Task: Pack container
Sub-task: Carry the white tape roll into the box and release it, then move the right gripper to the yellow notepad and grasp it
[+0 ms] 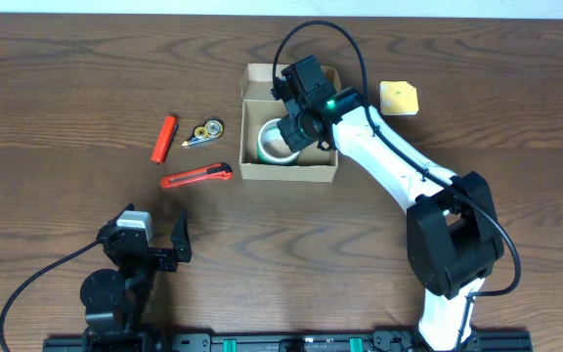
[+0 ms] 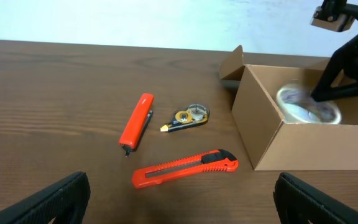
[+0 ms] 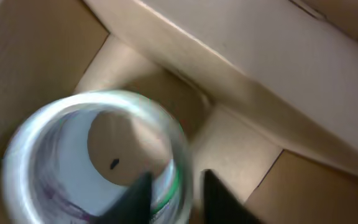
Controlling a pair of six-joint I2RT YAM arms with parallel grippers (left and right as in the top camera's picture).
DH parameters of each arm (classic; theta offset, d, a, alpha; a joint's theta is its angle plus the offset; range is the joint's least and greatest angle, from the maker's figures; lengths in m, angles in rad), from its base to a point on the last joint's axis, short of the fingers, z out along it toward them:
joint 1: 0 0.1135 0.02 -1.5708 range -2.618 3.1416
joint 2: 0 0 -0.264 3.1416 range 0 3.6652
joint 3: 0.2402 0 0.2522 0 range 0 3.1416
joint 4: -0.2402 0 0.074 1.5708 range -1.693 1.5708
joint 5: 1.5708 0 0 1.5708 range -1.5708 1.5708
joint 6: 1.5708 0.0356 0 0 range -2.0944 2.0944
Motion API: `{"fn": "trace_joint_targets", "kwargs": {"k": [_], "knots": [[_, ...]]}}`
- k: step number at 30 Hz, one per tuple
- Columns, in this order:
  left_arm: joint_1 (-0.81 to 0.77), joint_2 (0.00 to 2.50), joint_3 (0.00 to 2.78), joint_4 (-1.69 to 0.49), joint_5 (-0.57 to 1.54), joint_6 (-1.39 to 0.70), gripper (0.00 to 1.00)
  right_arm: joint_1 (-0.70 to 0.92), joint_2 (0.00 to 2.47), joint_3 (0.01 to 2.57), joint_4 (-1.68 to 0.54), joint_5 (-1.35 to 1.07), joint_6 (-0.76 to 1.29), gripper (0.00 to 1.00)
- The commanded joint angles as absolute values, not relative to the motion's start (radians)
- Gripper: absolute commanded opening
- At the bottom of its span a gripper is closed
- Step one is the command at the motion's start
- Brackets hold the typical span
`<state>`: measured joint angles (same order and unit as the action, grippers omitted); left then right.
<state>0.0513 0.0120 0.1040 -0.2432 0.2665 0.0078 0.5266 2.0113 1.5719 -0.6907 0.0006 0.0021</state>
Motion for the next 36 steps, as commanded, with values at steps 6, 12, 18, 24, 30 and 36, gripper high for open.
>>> {"fn": "trace_joint_targets", "kwargs": {"k": [6, 12, 18, 24, 30, 36], "knots": [[0.051, 0.006, 0.078, -0.249, 0.274, 0.022, 0.95, 0.543, 2.012, 1.593, -0.688, -0.005, 0.007, 0.51], [0.051, 0.006, 0.078, -0.249, 0.274, 0.022, 0.95, 0.542, 1.953, 1.650, -0.699, -0.032, 0.006, 0.52], [0.051, 0.006, 0.078, -0.249, 0.274, 0.022, 0.95, 0.508, 1.858, 1.692, -0.712, -0.026, -0.007, 0.51], [0.051, 0.006, 0.078, -0.249, 0.274, 0.022, 0.95, 0.327, 1.753, 1.695, -0.788, 0.034, -0.016, 0.58], [0.051, 0.006, 0.078, -0.249, 0.274, 0.022, 0.95, 0.066, 1.789, 1.688, -0.833, 0.004, -0.006, 0.75], [0.051, 0.006, 0.078, -0.249, 0.274, 0.022, 0.95, -0.016, 1.887, 1.688, -0.826, -0.111, -0.079, 0.99]]}}
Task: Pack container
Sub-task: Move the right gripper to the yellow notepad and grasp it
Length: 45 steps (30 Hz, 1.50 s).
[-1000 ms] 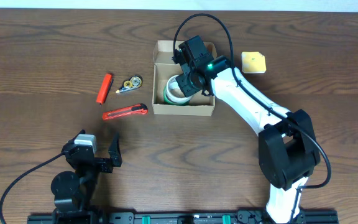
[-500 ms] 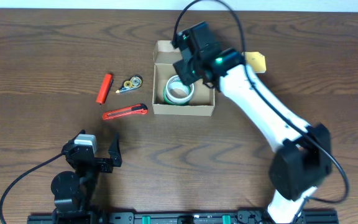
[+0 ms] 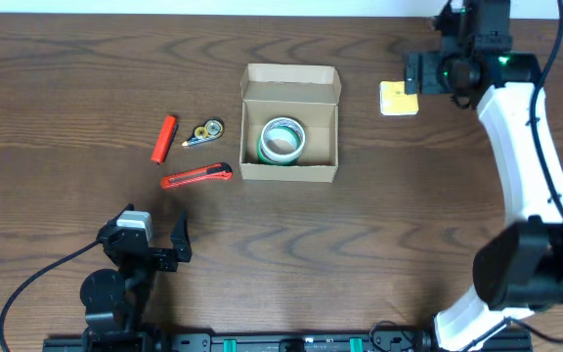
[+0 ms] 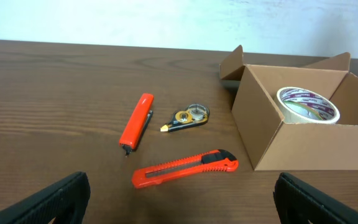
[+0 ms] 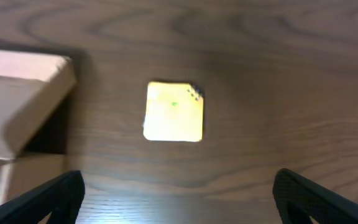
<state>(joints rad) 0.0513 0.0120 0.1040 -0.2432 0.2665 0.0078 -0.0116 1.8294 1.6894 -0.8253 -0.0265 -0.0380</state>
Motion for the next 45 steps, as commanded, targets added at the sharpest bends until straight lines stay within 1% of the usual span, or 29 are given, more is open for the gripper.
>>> {"fn": "trace_joint_targets", "kwargs": {"k": [1, 7, 10, 15, 28, 45], "knots": [[0.051, 0.006, 0.078, -0.249, 0.274, 0.022, 0.95, -0.020, 1.898, 1.688, -0.823, -0.113, -0.079, 0.99], [0.051, 0.006, 0.078, -0.249, 0.274, 0.022, 0.95, -0.015, 1.974, 1.687, -0.745, -0.096, -0.081, 0.99], [0.051, 0.006, 0.078, -0.249, 0.274, 0.022, 0.95, -0.014, 2.030, 1.687, -0.683, -0.049, 0.020, 0.99], [0.051, 0.006, 0.078, -0.249, 0.274, 0.022, 0.95, -0.014, 2.136, 1.687, -0.614, -0.048, 0.068, 0.99], [0.051, 0.006, 0.078, -0.249, 0.274, 0.022, 0.95, -0.004, 2.246, 1.687, -0.535, 0.000, 0.082, 0.99], [0.051, 0.006, 0.078, -0.249, 0.274, 0.022, 0.95, 0.016, 2.327, 1.687, -0.513, -0.001, 0.101, 0.98]]}}
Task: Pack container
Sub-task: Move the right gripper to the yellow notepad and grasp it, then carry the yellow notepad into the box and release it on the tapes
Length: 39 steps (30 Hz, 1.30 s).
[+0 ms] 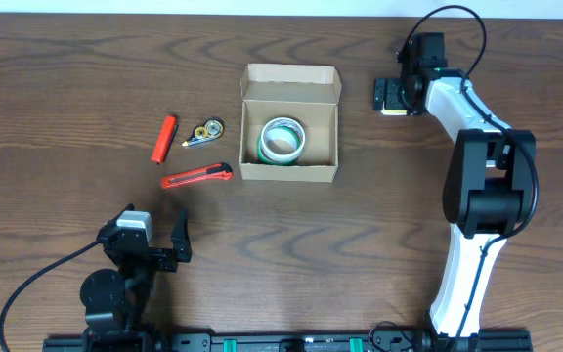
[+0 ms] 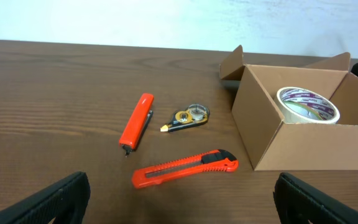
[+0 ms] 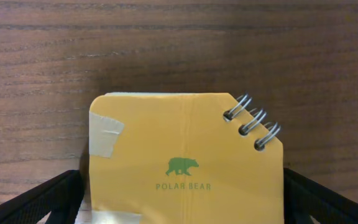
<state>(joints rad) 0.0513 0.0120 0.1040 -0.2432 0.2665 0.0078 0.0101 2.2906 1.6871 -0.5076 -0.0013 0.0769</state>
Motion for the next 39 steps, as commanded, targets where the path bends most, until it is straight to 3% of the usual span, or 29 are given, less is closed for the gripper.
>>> {"fn": "trace_joint_targets", "kwargs": {"k": [1, 5, 8, 12, 23, 39], "knots": [[0.051, 0.006, 0.078, -0.249, 0.274, 0.022, 0.95, 0.016, 2.330, 1.687, -0.516, -0.001, 0.105, 0.97], [0.051, 0.006, 0.078, -0.249, 0.274, 0.022, 0.95, 0.015, 2.330, 1.687, -0.516, 0.000, 0.112, 0.91], [0.051, 0.006, 0.078, -0.249, 0.274, 0.022, 0.95, 0.016, 2.330, 1.687, -0.516, -0.001, 0.112, 0.78], [0.051, 0.006, 0.078, -0.249, 0.274, 0.022, 0.95, 0.015, 2.330, 1.688, -0.516, -0.005, 0.120, 0.70], [0.051, 0.006, 0.078, -0.249, 0.274, 0.022, 0.95, 0.016, 2.328, 1.861, -0.666, -0.087, 0.134, 0.63], [0.051, 0.006, 0.078, -0.249, 0.274, 0.022, 0.96, 0.083, 2.328, 2.409, -1.194, -0.387, 0.001, 0.59]]}}
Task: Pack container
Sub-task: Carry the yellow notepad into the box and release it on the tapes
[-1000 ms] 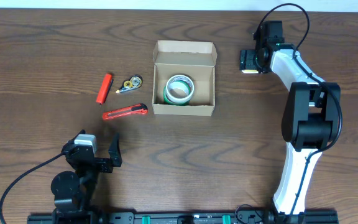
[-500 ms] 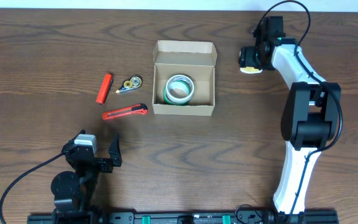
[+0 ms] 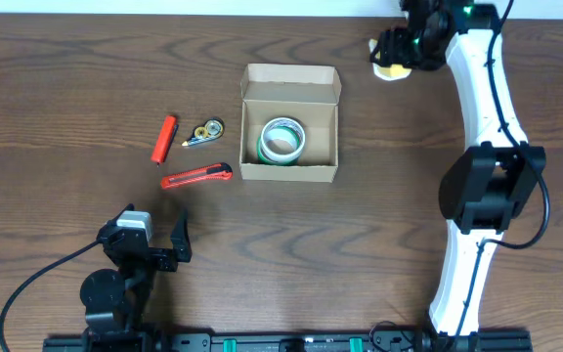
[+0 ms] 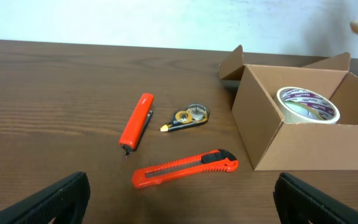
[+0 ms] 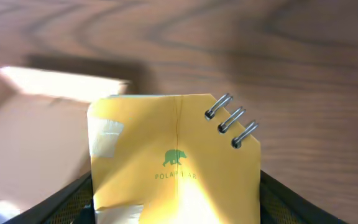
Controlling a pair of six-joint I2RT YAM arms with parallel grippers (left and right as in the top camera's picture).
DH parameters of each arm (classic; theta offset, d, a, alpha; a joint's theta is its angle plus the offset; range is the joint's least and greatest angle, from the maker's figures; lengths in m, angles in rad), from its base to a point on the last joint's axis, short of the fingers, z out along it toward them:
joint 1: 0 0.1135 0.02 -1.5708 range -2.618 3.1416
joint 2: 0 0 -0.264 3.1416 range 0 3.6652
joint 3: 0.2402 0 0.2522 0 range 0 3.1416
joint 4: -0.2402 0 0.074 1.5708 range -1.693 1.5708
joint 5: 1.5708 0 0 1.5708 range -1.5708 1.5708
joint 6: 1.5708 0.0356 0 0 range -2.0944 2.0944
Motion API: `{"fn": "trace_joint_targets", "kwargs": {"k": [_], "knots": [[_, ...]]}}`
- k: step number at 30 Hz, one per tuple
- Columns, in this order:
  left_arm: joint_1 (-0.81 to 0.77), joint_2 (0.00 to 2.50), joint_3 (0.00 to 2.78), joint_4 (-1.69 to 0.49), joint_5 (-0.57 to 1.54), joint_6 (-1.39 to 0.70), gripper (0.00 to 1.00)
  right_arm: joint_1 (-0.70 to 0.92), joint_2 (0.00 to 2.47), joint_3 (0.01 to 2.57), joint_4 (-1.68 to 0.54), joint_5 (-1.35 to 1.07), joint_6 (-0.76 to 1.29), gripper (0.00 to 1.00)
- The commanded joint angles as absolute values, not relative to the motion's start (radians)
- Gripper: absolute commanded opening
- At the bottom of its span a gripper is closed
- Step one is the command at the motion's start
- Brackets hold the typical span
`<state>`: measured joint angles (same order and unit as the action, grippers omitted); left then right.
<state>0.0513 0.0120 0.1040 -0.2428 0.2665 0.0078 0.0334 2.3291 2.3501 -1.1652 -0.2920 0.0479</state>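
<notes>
The open cardboard box [image 3: 290,173] stands mid-table with a roll of clear tape [image 3: 281,139] inside. My right gripper [image 3: 392,57] is at the table's far right, shut on the yellow spiral notepad [image 5: 174,162], which is lifted off the wood; the box's corner [image 5: 48,84] shows below it to the left. A red stapler [image 3: 165,138], a correction tape dispenser [image 3: 204,130] and a red box cutter [image 3: 195,176] lie left of the box. My left gripper [image 4: 179,202] rests open near the front edge, nothing between its fingers.
The box's rear flap [image 3: 291,78] stands up along its far side. Bare wood lies between the box and the right arm [image 3: 492,93], whose base [image 3: 479,191] sits right of centre.
My right gripper has closed on the yellow notepad and lifted it from the table, moving it a little up and left toward the box. The left arm has not moved.
My right gripper was down in the box with the tape roll. Then it was over the yellow notepad at the far right, the tape left in the box. Then it sat low around the notepad, and now holds it off the table.
</notes>
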Motion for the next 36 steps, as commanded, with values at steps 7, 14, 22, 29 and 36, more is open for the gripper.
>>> {"fn": "trace_joint_targets", "kwargs": {"k": [7, 14, 22, 29, 36], "knots": [[0.051, 0.006, 0.078, -0.249, 0.274, 0.022, 0.95, 0.252, 2.328, 2.483, -1.347, -0.361, -0.004, 0.56], [0.051, 0.006, 0.078, -0.249, 0.274, 0.022, 0.95, 0.458, 2.328, 2.470, -1.419, -0.106, 0.113, 0.56], [0.051, 0.005, 0.078, -0.249, 0.274, 0.022, 0.96, 0.557, 2.328, 2.368, -1.371, -0.007, 0.320, 0.53], [0.051, 0.006, 0.078, -0.249, 0.274, 0.022, 0.95, 0.571, 2.328, 2.267, -1.312, 0.082, 0.458, 0.49], [0.051, 0.006, 0.078, -0.249, 0.274, 0.022, 0.95, 0.596, 2.328, 2.241, -1.274, 0.078, 0.486, 0.50]]}}
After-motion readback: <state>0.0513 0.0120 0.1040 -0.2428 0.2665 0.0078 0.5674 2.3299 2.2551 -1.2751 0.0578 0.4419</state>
